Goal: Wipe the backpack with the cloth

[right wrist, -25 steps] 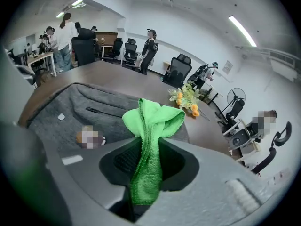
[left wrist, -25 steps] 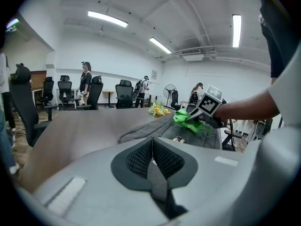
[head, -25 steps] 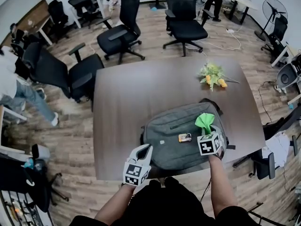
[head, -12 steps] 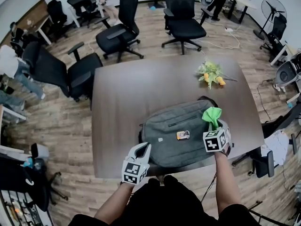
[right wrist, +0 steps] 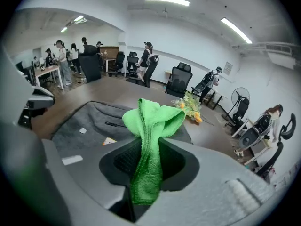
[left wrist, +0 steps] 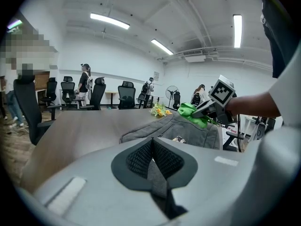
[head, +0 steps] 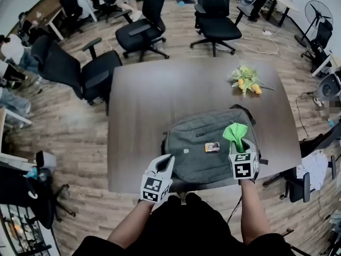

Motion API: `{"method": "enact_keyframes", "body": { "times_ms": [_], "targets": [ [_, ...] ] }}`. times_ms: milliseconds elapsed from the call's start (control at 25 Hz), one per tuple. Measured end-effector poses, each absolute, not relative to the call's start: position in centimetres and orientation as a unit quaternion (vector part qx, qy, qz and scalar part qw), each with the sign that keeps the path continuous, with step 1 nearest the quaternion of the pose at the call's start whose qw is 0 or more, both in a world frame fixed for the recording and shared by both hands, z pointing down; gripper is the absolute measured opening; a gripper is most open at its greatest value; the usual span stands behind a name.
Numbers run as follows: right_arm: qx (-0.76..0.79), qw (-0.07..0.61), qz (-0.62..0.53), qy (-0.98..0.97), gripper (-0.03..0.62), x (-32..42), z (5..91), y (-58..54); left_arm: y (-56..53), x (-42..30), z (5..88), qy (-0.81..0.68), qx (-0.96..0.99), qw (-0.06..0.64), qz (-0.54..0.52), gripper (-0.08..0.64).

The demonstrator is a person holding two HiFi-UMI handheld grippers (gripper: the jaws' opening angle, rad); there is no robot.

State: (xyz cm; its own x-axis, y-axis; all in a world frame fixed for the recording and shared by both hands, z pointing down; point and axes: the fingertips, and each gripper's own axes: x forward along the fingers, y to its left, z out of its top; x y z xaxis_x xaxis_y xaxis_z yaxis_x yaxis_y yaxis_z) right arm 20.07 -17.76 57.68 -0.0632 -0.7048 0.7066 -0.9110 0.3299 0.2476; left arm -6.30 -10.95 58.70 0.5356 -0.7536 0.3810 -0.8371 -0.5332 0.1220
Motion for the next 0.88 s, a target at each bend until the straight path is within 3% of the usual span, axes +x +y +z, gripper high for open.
{"method": "enact_keyframes", "body": {
  "times_ms": [880],
  "targets": [
    [0.38,0.358,0.266,-0.811,0.101,0.9,65.0,-8.9,-7.5,-11.4,60.2,-0.498,0.837,0.167,0.152,0.018]
  ]
}}
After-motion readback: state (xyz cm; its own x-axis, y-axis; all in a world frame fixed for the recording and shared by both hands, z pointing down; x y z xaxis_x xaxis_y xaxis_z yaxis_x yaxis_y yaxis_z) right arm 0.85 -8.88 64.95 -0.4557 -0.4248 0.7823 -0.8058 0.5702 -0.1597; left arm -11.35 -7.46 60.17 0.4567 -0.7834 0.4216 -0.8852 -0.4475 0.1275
